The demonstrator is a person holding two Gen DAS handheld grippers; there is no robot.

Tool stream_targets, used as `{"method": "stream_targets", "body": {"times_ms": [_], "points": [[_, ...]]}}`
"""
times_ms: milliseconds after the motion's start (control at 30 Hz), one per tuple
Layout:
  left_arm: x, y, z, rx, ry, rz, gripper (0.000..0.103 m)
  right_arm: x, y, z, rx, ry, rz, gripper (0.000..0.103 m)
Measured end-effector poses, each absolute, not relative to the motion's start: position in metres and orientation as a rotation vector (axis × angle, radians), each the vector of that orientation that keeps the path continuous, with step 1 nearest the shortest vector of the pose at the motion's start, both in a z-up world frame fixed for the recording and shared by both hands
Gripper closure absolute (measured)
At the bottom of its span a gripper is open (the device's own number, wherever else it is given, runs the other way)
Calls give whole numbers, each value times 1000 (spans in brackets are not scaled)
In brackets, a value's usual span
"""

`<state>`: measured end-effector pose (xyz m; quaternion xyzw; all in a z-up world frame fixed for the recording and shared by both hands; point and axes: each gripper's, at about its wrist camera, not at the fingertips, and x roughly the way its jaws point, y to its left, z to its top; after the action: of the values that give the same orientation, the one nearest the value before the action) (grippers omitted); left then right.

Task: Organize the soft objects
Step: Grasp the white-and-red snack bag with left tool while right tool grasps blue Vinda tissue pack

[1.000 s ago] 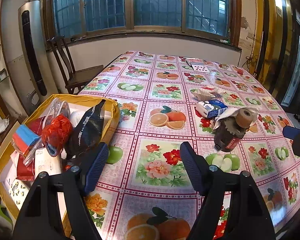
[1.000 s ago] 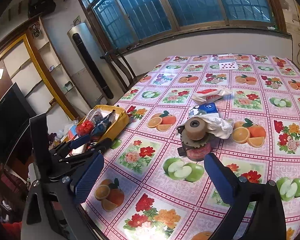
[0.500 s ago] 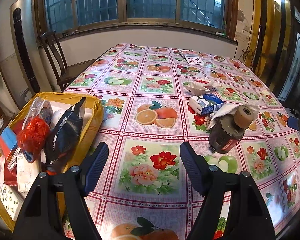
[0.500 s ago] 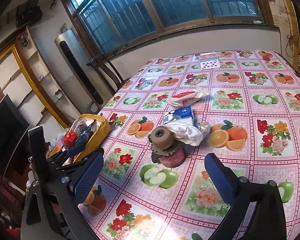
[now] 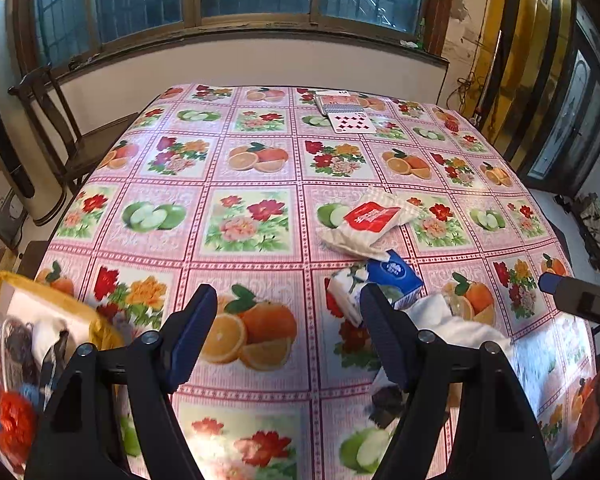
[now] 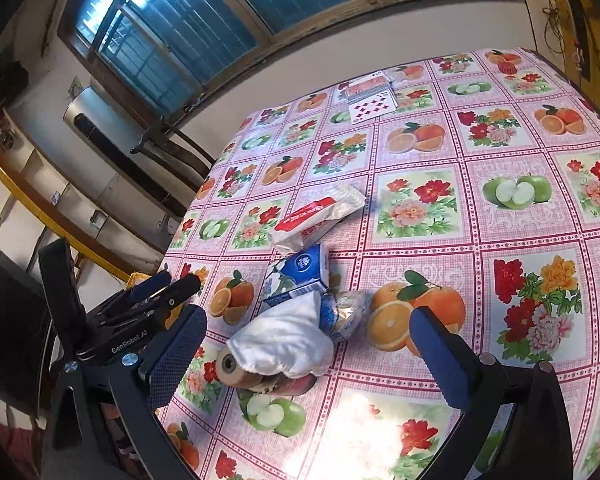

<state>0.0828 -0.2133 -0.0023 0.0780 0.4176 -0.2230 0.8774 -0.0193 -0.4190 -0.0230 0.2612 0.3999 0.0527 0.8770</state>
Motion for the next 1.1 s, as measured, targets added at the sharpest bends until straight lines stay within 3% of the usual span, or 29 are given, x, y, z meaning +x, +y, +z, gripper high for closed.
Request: {"method": "stream_targets", "body": {"times_ms": [467,900,1100], "points": [[150,-315,-38,304,1004,-613,29,7,-449,-49,543,888,85,1],[171,-324,-77,305,1118,-622,30,29,-442,-59,511,916,112,1],[179,-303,-78,269,1125,-578,40,49,-428,-65,473,976,157,1]]}}
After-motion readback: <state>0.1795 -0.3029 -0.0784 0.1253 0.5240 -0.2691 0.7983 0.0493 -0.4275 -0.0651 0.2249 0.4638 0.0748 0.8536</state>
